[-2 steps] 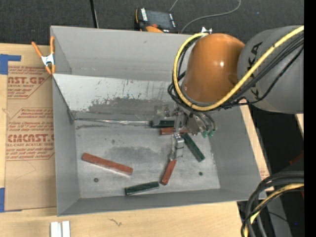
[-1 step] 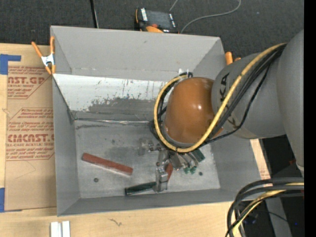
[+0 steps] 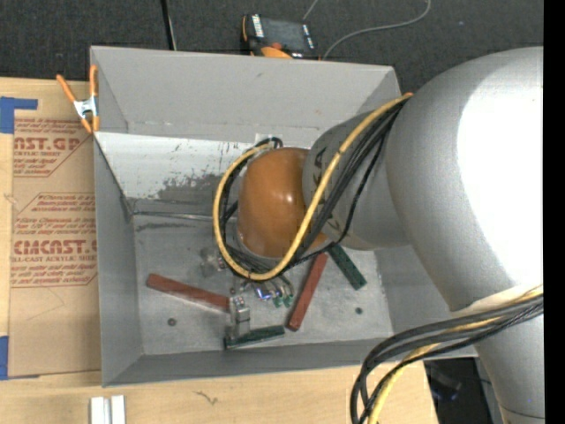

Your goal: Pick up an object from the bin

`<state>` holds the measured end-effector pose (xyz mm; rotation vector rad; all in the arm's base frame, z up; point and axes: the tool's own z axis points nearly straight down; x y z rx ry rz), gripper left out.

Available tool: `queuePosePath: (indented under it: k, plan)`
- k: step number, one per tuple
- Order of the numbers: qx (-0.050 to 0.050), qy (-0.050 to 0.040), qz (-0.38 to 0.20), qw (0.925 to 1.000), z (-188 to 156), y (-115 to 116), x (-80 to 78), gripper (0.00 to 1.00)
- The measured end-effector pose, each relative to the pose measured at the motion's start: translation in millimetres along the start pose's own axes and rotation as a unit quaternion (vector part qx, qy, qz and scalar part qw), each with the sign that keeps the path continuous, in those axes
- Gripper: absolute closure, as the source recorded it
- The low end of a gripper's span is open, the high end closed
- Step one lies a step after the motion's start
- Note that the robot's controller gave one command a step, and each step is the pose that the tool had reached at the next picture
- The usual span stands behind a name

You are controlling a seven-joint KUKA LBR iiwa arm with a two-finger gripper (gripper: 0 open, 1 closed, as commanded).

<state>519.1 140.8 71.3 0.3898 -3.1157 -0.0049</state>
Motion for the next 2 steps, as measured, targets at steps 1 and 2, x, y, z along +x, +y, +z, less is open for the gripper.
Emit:
queuePosePath:
  k: [1,2]
  plan:
    - [0.001,-0.0008,0.002,1.0000,-4.3,-2.9,0.4,1.00]
    - [0.002,-0.0055,-0.033,0.9994,-148.1,11.4,5.8,1.00]
